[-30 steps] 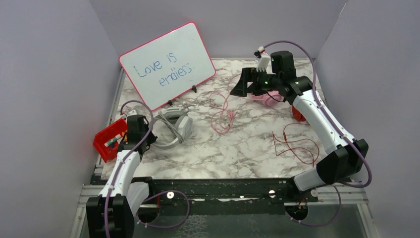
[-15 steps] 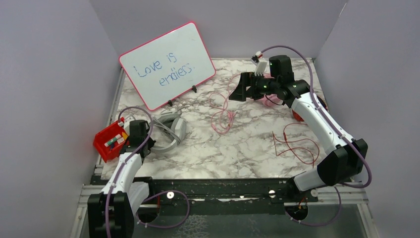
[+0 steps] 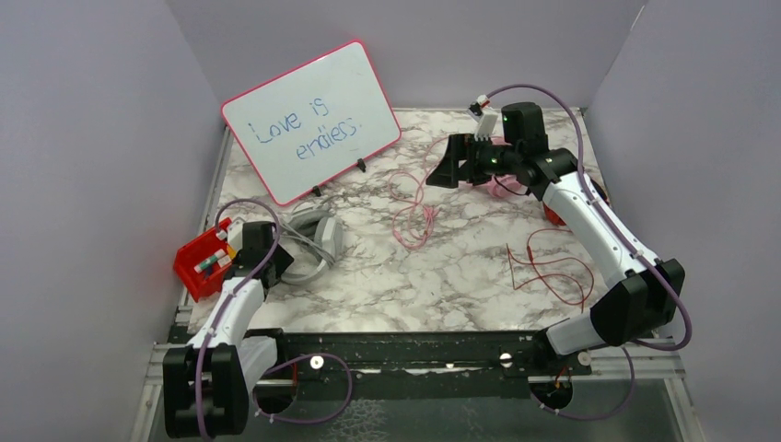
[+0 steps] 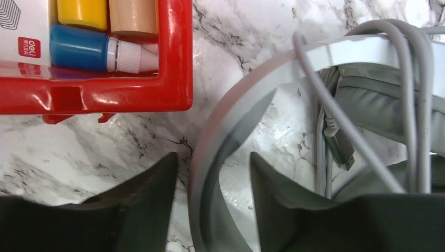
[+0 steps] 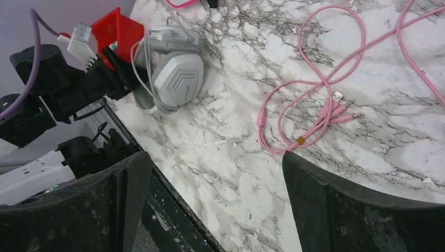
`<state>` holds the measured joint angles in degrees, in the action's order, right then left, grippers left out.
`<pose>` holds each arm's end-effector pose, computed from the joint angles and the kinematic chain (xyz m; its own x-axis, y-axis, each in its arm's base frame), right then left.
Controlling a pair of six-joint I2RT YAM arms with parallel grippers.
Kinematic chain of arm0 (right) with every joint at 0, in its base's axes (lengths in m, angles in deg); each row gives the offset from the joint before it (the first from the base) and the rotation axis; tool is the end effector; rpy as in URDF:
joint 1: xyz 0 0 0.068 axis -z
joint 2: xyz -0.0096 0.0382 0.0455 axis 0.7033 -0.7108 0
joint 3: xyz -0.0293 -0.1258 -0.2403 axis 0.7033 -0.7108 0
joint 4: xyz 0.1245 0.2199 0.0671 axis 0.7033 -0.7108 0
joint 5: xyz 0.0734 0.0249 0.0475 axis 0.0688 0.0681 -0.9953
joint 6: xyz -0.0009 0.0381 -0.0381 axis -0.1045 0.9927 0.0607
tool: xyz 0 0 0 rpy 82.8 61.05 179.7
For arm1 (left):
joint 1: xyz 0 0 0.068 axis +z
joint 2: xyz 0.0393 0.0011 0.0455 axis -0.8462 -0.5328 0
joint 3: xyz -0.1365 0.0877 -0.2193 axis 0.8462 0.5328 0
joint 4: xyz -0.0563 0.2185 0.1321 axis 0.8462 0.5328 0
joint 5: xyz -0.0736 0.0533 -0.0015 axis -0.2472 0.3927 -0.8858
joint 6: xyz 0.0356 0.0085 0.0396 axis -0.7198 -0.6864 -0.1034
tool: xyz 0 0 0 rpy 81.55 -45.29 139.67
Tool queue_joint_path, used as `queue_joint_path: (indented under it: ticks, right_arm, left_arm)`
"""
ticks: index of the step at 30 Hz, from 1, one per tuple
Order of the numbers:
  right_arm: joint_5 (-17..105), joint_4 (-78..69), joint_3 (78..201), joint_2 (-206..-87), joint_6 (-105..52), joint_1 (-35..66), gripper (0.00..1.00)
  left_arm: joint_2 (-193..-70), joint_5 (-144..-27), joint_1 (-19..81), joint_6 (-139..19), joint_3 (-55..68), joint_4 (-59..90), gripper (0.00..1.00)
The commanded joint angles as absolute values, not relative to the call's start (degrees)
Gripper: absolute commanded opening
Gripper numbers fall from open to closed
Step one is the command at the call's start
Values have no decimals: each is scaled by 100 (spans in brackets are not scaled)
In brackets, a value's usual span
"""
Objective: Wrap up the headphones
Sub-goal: Place the headphones at the center of the board, then pick up the headphones from the center of the board.
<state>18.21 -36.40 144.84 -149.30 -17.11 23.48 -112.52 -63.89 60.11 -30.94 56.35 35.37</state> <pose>0.2949 0.1351 0.3640 -0.7155 -0.0300 -0.6979 -0.5415 0.6549 0.5270 0.1766 0.0152 0.1596 -0.4805 -0.6522 -0.5863 -0.6478 0.7146 -0.2640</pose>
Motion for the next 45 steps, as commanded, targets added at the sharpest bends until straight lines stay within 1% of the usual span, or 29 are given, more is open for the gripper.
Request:
queue_joint_path:
  ticks: [1,3,4,8,9,11,15,20,21,24,26,27,29,31,33,35,37,39,42,45]
  right_arm:
    - [1692,-3556,14542,-14773,-1779,2340,100]
    - [1731,-3566,14542,-14751,-1793,2343,100]
    - [1768,-3570,14543,-14747,-1797,2343,100]
    - [1875,-3643,14584,-14727,-1830,2343,100]
    - [1895,-3657,14581,-14731,-1825,2340,100]
    - [1901,-3653,14543,-14727,-1795,2342,100]
    - [2067,-3498,14265,-14714,-1545,2342,100]
    - [2877,-3486,13958,-14683,-1079,2343,100]
    - [3239,-3590,13972,-14712,-1059,2343,100]
    - [3704,-3792,14019,-14848,-988,2472,100]
    - [3692,-3768,13959,-14945,-895,2847,100]
    - [3744,-3712,13915,-14967,-866,3029,100]
    - [3974,-3539,13811,-15021,-797,3360,100]
    - [4151,-3419,13799,-15184,-684,3618,100]
    - [4175,-3360,13892,-15426,-449,3918,100]
    - [4458,-3364,14154,-15766,-186,4135,100]
    - [5031,-3834,14784,-16299,164,4240,100]
    - [5572,-4263,15384,-16928,454,4263,100]
    - [5924,-5266,16156,-17664,1290,4378,100]
    - [6021,-5459,16322,-17972,1915,4434,100]
  left_arm:
    - [-11174,-6369,6046,-2824,5448,3714,60]
    - [-11092,-6393,6050,-2758,5383,3863,66]
    - [-11043,-6439,6051,-2692,5352,3935,74]
    - [-10826,-6480,6048,-2287,5105,4605,83]
    - [-10744,-6493,6047,-2198,5040,4769,89]
    - [-10610,-6553,6051,-2017,4877,5110,98]
    - [-10394,-6662,6045,-1642,4570,6033,98]
    - [-9442,-6571,6052,-1371,4219,6898,98]
    - [-9238,-6496,6053,-1443,4070,6992,98]
    - [-8728,-6120,6047,-2079,3330,7088,98]
    - [-8635,-6015,6050,-3009,2742,6702,98]
    - [-8652,-6054,6050,-3562,2459,6414,98]
    - [-8700,-6553,5976,-4654,2220,5554,98]
    - [-8834,-7006,5531,-5298,2169,4736,98]
    - [-9221,-7555,5251,-5770,2099,4079,98]
    - [-9984,-8196,5052,-6075,1786,3845,98]
    - [-10808,-9054,5015,-6188,1261,3853,98]
    - [-11349,-9846,4933,-6200,1042,3760,98]
    - [-11576,-9753,4301,-6375,1019,3567,98]
    - [-11576,-9675,3840,-6395,1157,3508,98]
